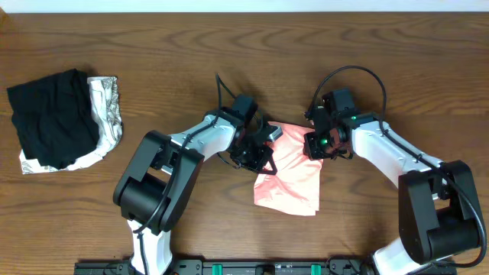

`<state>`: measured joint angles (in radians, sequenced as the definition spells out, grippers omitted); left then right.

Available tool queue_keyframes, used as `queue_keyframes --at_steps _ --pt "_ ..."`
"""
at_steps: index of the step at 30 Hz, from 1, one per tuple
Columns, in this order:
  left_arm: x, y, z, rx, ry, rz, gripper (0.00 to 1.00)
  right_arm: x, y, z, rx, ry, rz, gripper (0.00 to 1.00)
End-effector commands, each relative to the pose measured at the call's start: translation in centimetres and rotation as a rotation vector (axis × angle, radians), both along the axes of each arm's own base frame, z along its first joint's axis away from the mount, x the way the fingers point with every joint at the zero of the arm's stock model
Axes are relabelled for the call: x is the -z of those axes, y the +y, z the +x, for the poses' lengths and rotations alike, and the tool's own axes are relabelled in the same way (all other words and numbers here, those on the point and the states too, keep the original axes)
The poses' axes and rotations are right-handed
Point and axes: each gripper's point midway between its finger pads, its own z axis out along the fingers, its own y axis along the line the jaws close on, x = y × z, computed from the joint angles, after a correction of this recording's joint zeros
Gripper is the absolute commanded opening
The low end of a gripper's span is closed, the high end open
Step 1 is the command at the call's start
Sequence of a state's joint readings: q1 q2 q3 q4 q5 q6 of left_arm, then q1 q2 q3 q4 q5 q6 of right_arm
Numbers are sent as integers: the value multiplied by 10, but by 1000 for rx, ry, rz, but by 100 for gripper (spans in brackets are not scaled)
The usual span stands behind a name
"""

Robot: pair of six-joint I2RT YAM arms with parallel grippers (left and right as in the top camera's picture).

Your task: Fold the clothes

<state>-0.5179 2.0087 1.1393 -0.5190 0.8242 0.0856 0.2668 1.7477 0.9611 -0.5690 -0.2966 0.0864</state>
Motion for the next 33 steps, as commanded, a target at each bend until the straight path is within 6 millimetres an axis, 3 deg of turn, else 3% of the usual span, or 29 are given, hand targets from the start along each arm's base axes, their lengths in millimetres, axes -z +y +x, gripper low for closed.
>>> queue_keyframes --at_steps 1,5,12,16,20,26,33 --pt "9 5 -4 5 6 24 6 14 -5 -7 -21 30 -44 13" --pt "8 21 7 -23 -59 123 6 5 -5 -4 -37 21 -45 12" --pt "-22 67 44 -177 -232 311 6 -70 -18 21 6 -109 -69 12" --pt "-51 114 69 -288 -373 443 6 -120 -27 25 14 -235 -80 14" --pt "-86 165 93 -414 -521 561 6 -153 -36 15 26 -316 -91 17" --pt "-137 220 114 -537 -667 613 6 -177 -42 -4 19 -358 -95 17" --pt "-196 265 131 -604 -752 643 6 -177 -44 -12 18 -342 -99 17"
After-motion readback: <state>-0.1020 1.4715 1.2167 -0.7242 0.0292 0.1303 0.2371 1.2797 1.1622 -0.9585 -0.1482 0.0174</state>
